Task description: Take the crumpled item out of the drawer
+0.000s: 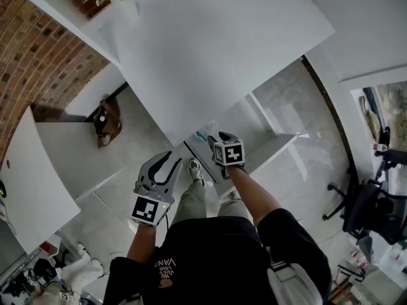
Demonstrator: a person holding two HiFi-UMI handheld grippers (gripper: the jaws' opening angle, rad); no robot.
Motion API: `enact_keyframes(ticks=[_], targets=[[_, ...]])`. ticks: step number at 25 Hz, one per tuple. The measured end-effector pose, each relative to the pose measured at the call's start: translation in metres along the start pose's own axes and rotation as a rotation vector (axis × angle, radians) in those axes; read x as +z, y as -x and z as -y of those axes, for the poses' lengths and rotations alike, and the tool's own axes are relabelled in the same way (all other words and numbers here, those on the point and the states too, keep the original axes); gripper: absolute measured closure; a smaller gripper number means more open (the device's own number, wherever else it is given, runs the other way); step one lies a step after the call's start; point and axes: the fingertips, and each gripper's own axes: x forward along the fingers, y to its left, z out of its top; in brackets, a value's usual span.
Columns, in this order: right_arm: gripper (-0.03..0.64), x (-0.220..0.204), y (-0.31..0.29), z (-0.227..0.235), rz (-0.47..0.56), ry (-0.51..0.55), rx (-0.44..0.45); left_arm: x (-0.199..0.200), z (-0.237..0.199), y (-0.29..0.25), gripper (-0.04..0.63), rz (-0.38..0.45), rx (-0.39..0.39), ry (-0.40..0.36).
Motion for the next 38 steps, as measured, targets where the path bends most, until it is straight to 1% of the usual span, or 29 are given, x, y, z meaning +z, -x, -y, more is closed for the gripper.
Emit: enact_keyframes(ticks=[4,8,15,17,20,24,26,32,35,38], targets=[[0.43,-0.014,-0.024,0.0,-0.058,-0.052,0.002,-0.007,0.0,-0.002,0.499,-0.017,-0.016,0.001],[0.43,-0.015,-0.04,-0.003,-0.072,-0.054,0.007,-0.012,-0.001,-0.006,0.499,-0.029,-0.033,-0.014],[0.434,-0.025,-0.06,0.004,-0.104,-0.096,-0.014,-0.016,-0.002,-0.004,0.499,-0.041,-0.049,-0.021],[0.475,-0.027,-0.063,0.005,-0.109,-0.091,-0.022,-0.018,-0.004,-0.002,0.499,-0.049,-0.048,-0.017],[0.502,-0.028,-0.065,0.003,-0.11,-0.071,-0.024,-0.021,-0.007,0.0,0.499,-0.062,-0.046,-0.017],[0.57,-0.024,-0.058,0.005,-0.094,-0.048,-0.04,-0.022,-0.007,0.002,0.499,-0.062,-0.042,-0.002],[0.581,-0.021,-0.051,0.009,-0.087,-0.045,-0.056,-0.021,-0.006,0.001,0.499,-0.062,-0.043,-0.007],[0.591,-0.007,-0.017,0.028,-0.062,-0.046,-0.111,-0.011,0.01,-0.008,0.499,-0.04,-0.062,-0.016],[0.594,0.005,0.002,0.035,-0.024,-0.057,-0.127,-0.001,0.018,-0.009,0.499,-0.02,-0.066,-0.029],[0.594,0.016,0.028,0.036,0.02,-0.073,-0.124,0.007,0.026,-0.008,0.499,-0.006,-0.058,-0.039]])
